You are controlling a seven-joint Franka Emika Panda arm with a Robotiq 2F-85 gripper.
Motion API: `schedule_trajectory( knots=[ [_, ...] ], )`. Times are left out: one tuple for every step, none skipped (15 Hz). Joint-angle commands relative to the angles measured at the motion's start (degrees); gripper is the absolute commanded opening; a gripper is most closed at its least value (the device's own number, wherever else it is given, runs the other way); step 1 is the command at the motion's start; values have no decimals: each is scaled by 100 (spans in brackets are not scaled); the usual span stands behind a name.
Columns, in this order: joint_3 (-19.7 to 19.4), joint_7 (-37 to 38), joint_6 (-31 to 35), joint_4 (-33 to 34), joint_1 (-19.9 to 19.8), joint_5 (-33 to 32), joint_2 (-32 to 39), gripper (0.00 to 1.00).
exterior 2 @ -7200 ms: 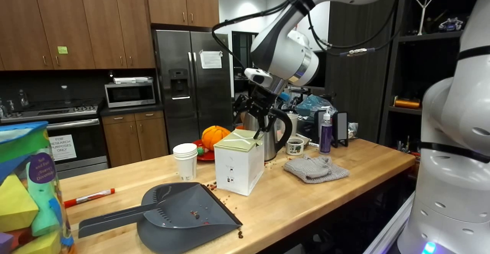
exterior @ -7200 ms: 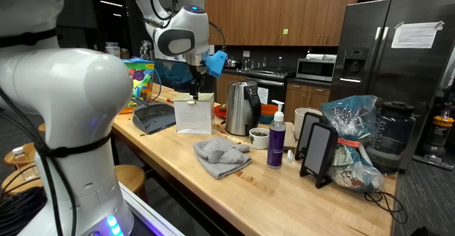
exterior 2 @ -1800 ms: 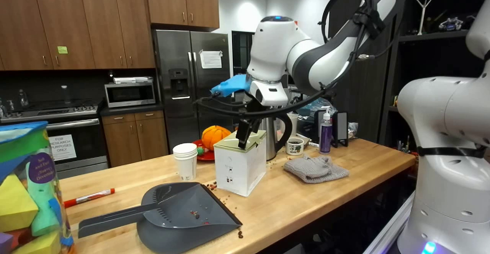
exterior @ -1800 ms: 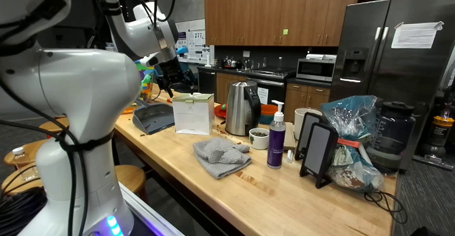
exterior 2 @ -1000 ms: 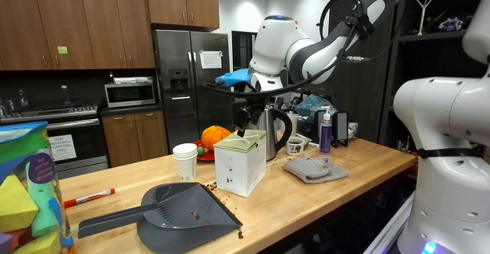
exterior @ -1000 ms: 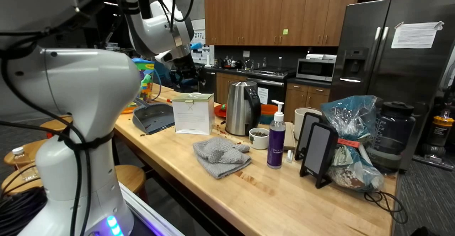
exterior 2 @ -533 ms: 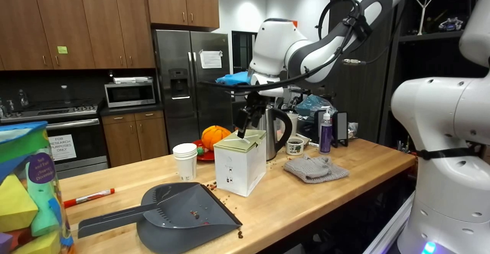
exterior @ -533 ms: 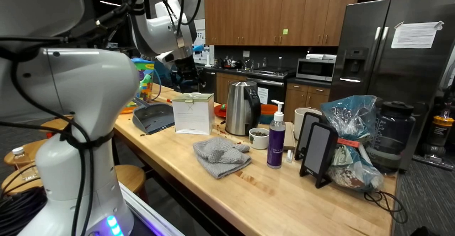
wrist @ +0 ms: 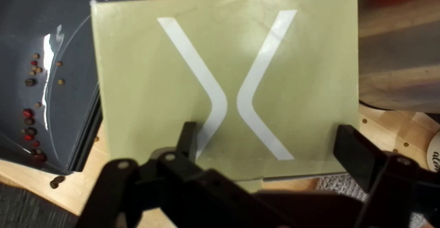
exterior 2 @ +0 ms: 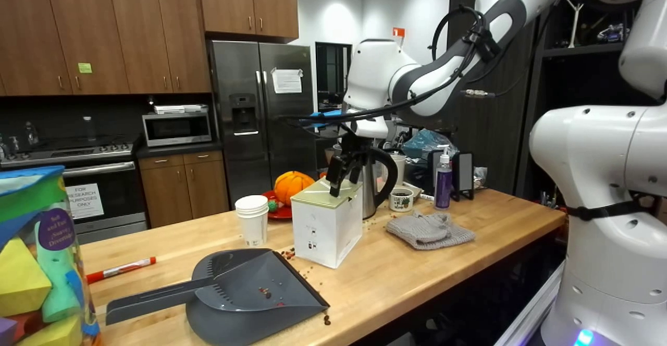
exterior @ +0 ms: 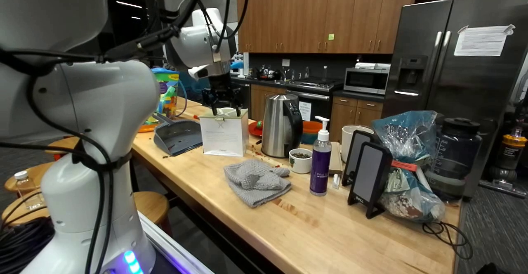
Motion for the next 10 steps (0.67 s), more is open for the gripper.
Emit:
schedule_trajectory(
  knots=[
    [-604,0,-239,118,568,-238,-448,100],
    [-649,0,-282,167,621,-265,-519,100],
    [-692,0,-320,213,672,-290,-581,100],
    [-698,0,-364,242,686,-309,-627,100],
    [-707,0,-388,262,700,-321,-658,100],
    [-661,0,-398,279,653,-298,-644,100],
    [-579,0,-401,280,576,-270,-627,100],
    [-433,0,-382,262,439,-249,-584,100],
    [-286,32,-382,243,312,-255,-559,100],
    [-44,126,-427,208,121,-321,-564,100]
  ],
)
